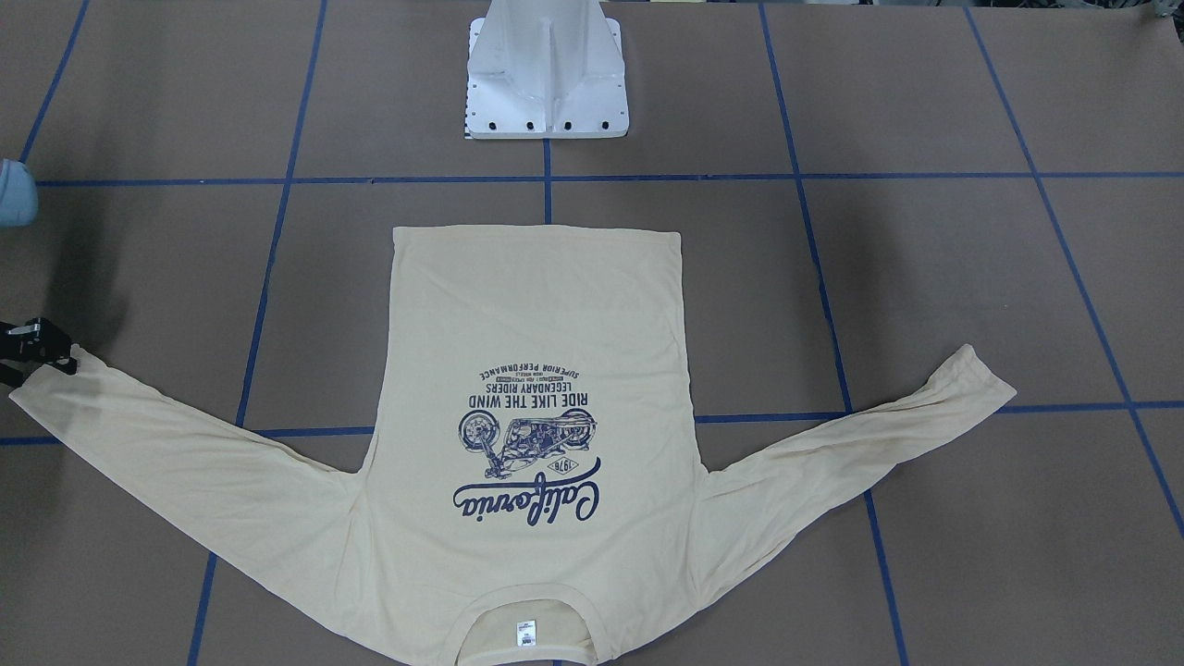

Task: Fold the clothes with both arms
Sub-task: 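Lower the right gripper onto the sleeve cuff nearest it and grasp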

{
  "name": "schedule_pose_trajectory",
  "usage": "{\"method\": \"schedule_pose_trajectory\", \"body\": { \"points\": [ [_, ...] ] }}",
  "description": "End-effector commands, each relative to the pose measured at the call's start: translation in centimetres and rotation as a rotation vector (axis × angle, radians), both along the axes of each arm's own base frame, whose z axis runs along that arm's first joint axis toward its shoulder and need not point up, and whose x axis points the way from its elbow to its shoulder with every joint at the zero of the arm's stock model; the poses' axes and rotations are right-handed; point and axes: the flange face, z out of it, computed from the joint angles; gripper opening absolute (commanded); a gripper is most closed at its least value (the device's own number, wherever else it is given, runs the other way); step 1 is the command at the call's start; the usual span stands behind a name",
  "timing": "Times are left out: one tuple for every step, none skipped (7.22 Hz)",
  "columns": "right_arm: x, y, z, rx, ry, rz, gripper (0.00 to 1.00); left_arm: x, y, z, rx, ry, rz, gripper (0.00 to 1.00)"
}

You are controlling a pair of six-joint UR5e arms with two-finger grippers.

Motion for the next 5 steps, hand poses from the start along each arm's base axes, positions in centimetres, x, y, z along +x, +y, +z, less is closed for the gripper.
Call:
{"method": "schedule_pose_trajectory", "body": {
  "points": [
    [0.09, 0.03, 0.15, -0.004, 0.000, 0.001, 0.40, 0.06, -0.10, -0.16, 0.002, 0.001, 0.000, 0.99],
    [0.12, 0.09, 0.16, -0.004, 0.000, 0.001, 0.27, -0.02, -0.16, -0.17, 0.003, 0.000, -0.001, 0.99],
    [0.16, -0.02, -0.08, -0.001, -0.002, 0.003, 0.15, -0.02, -0.16, -0.09, 0.001, 0.000, -0.001, 0.99],
    [0.20, 0.03, 0.01, -0.005, 0.000, 0.007, 0.02, 0.07, -0.17, -0.01, -0.001, 0.000, 0.000, 0.99],
    [0.34, -0.16, -0.66, -0.001, -0.010, 0.016, 0.00, 0.07, -0.23, -0.10, 0.000, 0.000, 0.000, 0.99]
  ]
}}
